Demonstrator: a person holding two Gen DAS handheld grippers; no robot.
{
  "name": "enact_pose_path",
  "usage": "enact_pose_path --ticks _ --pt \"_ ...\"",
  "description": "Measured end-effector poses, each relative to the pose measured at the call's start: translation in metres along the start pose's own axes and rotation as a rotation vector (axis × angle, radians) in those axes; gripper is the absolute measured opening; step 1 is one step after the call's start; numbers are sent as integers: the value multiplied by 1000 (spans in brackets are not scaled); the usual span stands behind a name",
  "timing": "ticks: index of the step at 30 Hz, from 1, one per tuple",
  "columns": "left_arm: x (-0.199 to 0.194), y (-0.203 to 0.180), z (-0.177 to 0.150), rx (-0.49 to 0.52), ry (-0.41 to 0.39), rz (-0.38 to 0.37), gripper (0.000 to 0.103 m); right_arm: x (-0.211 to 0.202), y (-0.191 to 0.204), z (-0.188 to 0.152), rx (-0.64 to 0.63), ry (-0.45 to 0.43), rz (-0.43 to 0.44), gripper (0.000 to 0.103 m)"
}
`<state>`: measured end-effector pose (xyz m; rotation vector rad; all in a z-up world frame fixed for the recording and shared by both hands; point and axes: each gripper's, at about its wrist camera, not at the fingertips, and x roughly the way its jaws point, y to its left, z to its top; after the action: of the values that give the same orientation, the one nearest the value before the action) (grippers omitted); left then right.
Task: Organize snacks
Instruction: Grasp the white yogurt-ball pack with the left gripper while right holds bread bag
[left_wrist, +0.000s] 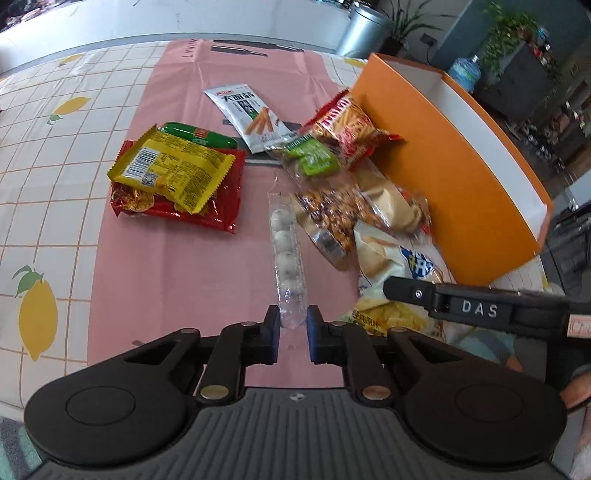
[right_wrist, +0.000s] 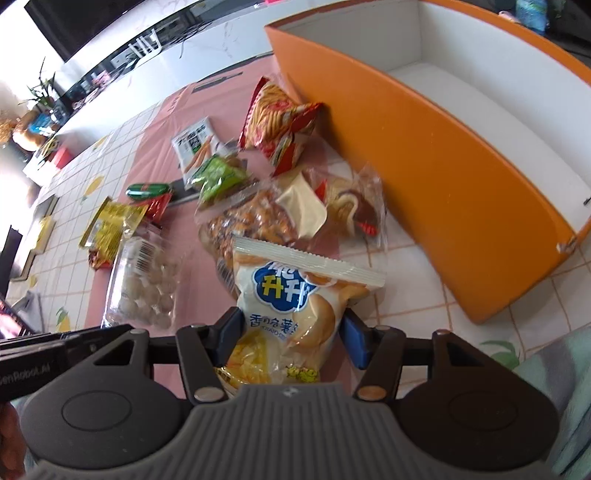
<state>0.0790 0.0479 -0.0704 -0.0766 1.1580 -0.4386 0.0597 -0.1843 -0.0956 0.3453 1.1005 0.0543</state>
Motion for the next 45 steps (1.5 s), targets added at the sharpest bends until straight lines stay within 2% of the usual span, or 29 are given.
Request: enact_pose_path --ticks 5,10,13,20,23,25,28,32,36,41,45 --pt "2 -6 -2 8 -7 -10 18 -1 -2 -3 -36 15 36 56" --pt "6 -11 13 1 -24 -5 48 0 -2 -3 -60 11 51 57" --pt "17 -14 22 3 -1 2 52 1 -2 -2 -60 13 60 58" --pt "31 -16 31 -23 13 12 50 5 -1 0 -82 -9 61 56" --pt "31 -10 30 -34 19 34 61 6 -2 -1 -85 -14 64 54" --pt "33 -7 30 -39 27 46 76 5 -1 -1 -86 -19 46 53" --pt "40 -7 29 -14 47 41 85 3 -1 -2 -94 -23 21 53" --pt "50 -14 26 70 55 58 87 1 -13 -2 -58 -6 36 54" --pt "62 -16 26 83 75 79 87 1 -25 0 -9 6 75 54" --pt "72 -31 24 184 71 164 88 3 -22 -1 -33 10 71 54" --pt "75 -37 21 222 52 190 84 3 -21 0 -38 9 58 53"
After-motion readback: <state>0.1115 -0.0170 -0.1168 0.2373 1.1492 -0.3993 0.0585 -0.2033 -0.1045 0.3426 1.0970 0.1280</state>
